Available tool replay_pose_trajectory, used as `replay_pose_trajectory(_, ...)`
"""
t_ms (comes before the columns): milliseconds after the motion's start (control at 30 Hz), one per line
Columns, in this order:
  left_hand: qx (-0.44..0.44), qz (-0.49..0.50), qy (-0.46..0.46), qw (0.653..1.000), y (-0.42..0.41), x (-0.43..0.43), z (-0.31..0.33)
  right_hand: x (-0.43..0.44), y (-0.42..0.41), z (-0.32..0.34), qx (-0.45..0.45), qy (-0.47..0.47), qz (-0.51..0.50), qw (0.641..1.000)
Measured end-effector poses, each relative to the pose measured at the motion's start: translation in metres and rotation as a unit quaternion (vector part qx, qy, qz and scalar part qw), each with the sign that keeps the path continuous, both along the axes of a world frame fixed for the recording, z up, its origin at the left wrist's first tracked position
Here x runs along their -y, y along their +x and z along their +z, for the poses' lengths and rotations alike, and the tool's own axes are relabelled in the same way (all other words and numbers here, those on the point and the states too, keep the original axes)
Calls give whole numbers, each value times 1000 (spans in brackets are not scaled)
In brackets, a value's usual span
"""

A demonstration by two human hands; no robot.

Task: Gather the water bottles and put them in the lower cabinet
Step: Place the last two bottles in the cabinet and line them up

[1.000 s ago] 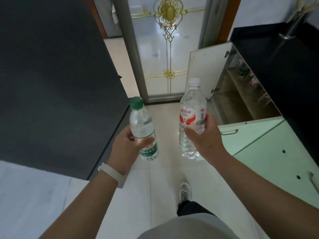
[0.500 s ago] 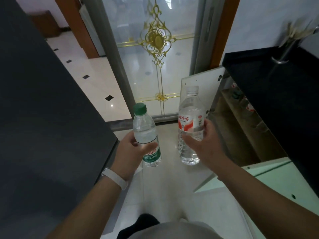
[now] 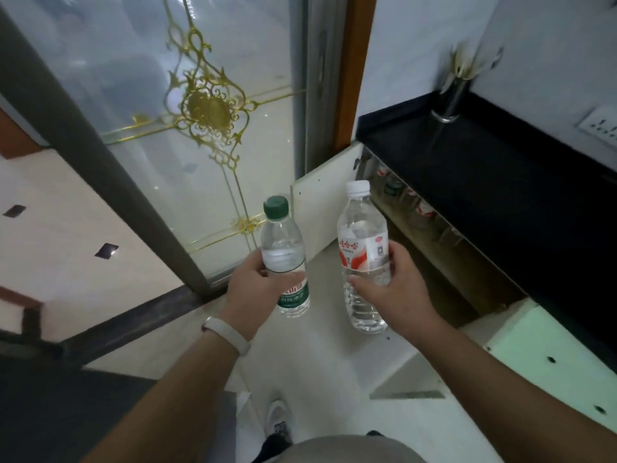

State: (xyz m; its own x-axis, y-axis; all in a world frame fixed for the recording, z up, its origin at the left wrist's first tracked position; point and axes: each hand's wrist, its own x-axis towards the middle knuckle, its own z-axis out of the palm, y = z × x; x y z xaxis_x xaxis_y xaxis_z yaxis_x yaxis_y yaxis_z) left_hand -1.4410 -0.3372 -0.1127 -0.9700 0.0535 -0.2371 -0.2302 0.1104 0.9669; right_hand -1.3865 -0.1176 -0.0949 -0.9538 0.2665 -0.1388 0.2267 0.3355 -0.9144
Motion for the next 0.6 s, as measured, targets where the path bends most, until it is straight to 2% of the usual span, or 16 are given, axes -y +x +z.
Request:
replay_pose_trajectory(200,19,-69,38,997,-79,-20,-8,-3,-31,5,5,35,-84,996)
replay_pose_trajectory(433,69,-151,44,985,-137,-65,-21,-31,-60,-7,24,28,-195,980)
replay_pose_trajectory(600,73,-171,25,982,-182,-100,-29,-58,-101,-27,30,-6,-251,968)
